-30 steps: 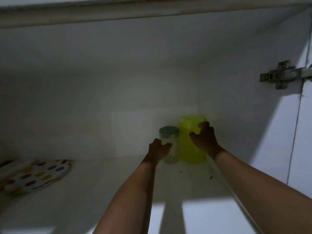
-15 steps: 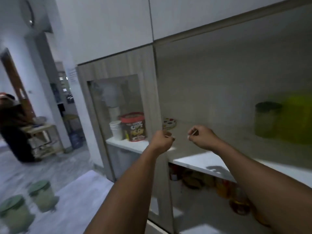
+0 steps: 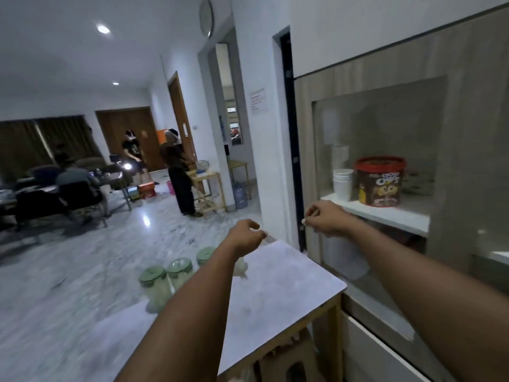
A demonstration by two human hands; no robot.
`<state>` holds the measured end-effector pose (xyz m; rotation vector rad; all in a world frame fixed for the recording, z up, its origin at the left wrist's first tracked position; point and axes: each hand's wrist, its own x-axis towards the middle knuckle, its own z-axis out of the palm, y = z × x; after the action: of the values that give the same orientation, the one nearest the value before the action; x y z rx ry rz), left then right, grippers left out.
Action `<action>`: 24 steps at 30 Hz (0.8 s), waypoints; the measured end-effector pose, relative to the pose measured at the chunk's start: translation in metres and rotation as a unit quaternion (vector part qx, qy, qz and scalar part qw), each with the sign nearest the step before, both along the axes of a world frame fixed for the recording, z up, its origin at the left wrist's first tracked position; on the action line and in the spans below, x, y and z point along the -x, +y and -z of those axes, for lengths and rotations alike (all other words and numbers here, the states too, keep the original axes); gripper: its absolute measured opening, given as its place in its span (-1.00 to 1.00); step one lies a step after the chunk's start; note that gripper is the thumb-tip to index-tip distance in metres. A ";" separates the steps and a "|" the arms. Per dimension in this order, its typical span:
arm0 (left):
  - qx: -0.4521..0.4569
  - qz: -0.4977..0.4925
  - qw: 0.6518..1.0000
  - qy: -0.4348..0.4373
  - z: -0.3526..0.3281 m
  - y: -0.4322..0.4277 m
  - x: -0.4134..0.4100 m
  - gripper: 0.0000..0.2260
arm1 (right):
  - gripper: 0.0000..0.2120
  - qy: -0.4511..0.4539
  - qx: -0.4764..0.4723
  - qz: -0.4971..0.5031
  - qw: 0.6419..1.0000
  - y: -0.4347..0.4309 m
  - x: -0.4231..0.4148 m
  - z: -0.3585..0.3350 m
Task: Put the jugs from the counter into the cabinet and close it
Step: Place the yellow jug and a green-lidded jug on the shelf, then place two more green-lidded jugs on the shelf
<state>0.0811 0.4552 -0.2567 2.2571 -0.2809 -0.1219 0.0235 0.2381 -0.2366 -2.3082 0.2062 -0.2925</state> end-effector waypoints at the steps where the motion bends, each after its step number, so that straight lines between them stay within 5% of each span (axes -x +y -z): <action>1: -0.005 -0.018 1.000 0.000 0.006 0.029 -0.010 -0.57 | -0.85 0.005 -0.013 -0.008 1.000 0.023 -0.014 0.009; 9: -0.018 -0.111 0.992 0.058 0.068 0.170 -0.078 -0.87 | -0.77 0.076 -0.054 -0.051 0.994 0.148 -0.124 0.089; 20: 0.018 -0.186 0.959 0.211 0.215 0.173 -0.248 -0.83 | -0.37 0.205 -0.060 -0.027 0.977 0.172 -0.350 0.221; 24: 0.068 -0.212 0.932 0.287 0.256 0.149 -0.313 -0.50 | -0.23 0.267 -0.071 0.003 0.961 0.165 -0.421 0.265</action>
<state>0.3943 0.6046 -0.5127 1.9882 0.4927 -0.5026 0.4449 0.4030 -0.5019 -2.1976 0.4856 0.3411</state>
